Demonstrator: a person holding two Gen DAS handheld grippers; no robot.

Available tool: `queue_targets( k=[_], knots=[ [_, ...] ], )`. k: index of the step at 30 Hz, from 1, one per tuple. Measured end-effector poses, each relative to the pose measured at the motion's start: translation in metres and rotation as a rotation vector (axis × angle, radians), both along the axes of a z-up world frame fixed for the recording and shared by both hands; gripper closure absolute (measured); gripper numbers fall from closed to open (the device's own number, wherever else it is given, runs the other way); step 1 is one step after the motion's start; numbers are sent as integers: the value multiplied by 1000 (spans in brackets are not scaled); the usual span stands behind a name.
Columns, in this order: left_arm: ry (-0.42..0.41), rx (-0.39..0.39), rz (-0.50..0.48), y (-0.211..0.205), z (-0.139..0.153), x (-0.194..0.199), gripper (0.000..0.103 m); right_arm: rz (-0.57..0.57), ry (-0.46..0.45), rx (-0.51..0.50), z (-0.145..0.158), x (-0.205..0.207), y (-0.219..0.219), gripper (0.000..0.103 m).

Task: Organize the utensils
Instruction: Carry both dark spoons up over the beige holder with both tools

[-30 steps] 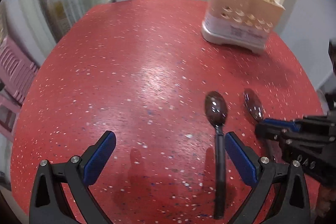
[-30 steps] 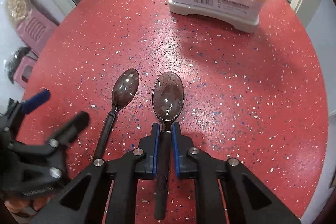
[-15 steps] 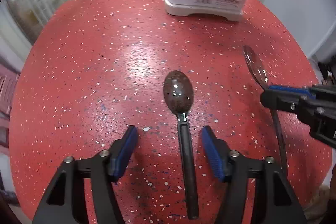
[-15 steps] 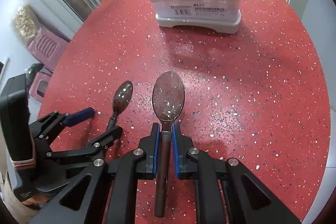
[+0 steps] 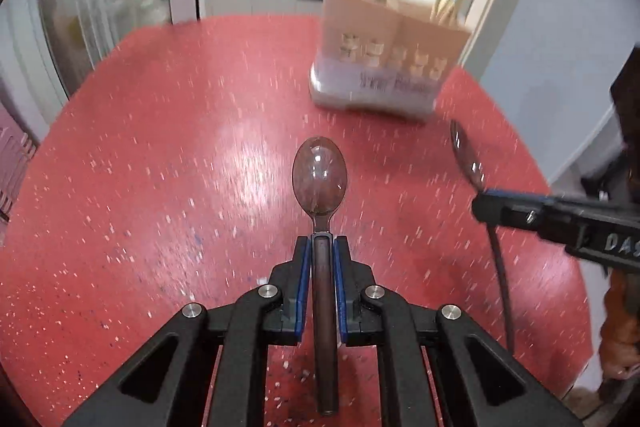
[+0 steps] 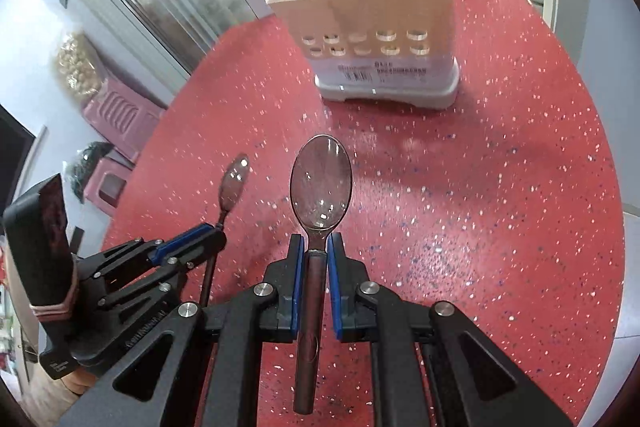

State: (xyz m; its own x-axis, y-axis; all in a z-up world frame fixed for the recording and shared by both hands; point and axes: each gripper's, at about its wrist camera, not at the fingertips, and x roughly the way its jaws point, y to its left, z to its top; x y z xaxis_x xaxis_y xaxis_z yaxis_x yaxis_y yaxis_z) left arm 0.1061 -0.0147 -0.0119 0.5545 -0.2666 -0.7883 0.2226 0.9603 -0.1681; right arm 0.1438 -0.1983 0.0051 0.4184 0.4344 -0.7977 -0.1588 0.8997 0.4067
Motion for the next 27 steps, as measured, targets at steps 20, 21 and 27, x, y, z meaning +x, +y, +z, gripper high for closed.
queue_targets(
  k=[20,21,27],
  knots=[
    [-221,-48,26,-26,89,30,66,-54,-218,48,84,29,-37,90],
    [-227,-50,25,-28,92,32,66,-59,-226,47,87,33,-39,90],
    [-253,-56,24,-37,97,57,66,-86,-262,48,102,49,-49,90]
  ],
)
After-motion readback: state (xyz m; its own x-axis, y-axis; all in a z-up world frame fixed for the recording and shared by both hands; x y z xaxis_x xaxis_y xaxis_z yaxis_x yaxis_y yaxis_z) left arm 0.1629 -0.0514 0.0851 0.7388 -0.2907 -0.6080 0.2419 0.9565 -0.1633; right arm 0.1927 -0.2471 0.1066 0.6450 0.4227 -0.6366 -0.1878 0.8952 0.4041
